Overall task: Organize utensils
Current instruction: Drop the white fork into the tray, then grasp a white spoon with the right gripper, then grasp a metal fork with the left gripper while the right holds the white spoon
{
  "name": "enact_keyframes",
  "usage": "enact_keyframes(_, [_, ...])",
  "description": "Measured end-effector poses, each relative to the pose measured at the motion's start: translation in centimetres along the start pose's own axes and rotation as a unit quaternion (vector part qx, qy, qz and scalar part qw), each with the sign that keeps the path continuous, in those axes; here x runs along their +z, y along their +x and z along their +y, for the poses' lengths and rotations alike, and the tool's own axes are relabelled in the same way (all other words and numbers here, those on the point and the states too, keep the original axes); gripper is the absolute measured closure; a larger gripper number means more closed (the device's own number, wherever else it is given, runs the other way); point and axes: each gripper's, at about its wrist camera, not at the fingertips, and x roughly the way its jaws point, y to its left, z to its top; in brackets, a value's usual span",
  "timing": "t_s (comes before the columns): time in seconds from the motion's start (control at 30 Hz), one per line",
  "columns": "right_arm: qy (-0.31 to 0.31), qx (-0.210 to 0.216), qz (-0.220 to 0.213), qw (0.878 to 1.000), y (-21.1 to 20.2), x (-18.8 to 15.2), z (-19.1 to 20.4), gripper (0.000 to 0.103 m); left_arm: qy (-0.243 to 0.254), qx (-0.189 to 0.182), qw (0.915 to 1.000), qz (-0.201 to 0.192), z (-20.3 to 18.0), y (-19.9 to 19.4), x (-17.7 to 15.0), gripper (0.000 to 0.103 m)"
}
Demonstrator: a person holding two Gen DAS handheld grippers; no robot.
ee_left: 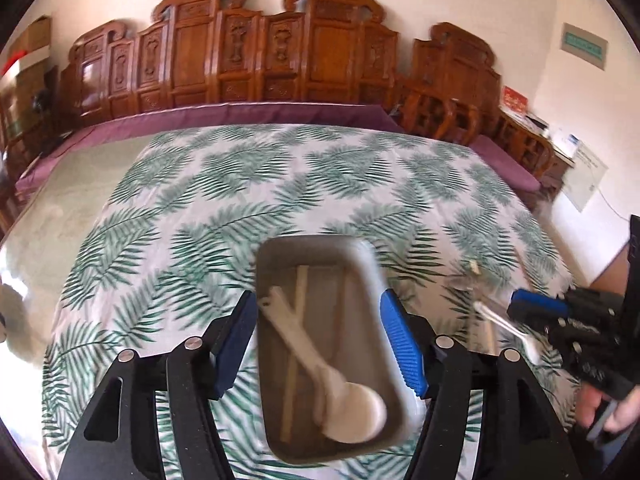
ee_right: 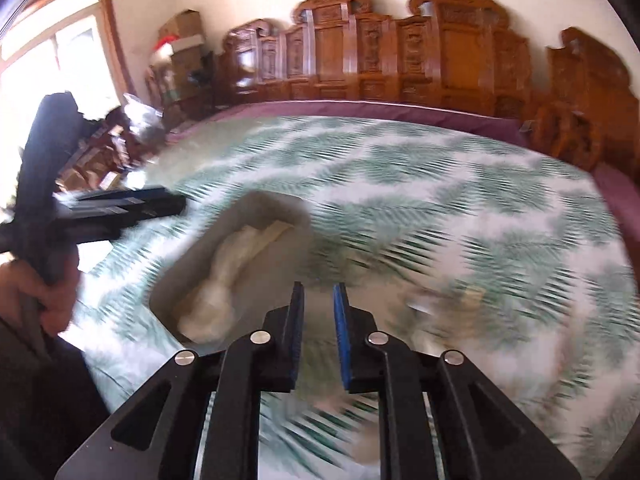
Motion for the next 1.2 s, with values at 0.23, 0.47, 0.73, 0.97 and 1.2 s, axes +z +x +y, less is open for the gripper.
enact_keyframes(0.23, [0.023,-0.065,0.056,0.996,0.2,-4.3,-7.6,0.078,0.032,-0.025,0.9992,0.000,-4.8,-0.1,-0.9,0.041])
enact_keyframes(0.47, [0.024,-0.053,0.099,0.993,3.1,-6.6,-8.7,0.078,0.049,-0.040,0.9979,0.015,-7.5,0.9,-2.1,0.041])
enact_keyframes(0.73, [-0.013,-0.071,0.133,0.989,4.9,-7.0,-7.3,0.078,0.070,-0.048,0.9960,0.028,-9.4,1.5,-3.1,0.041])
enact_keyframes(0.97, [-0.006,-0.067,0.132,0.989,4.9,-6.7,-7.6,0.094,0.083,-0.052,0.9944,0.040,-11.3,2.4,-3.6,0.041])
enact_keyframes(1.2, [0.030,-0.048,0.063,0.996,1.1,-5.5,-9.1,0.094,0.101,-0.054,0.9917,0.057,-13.6,4.2,-3.7,0.052])
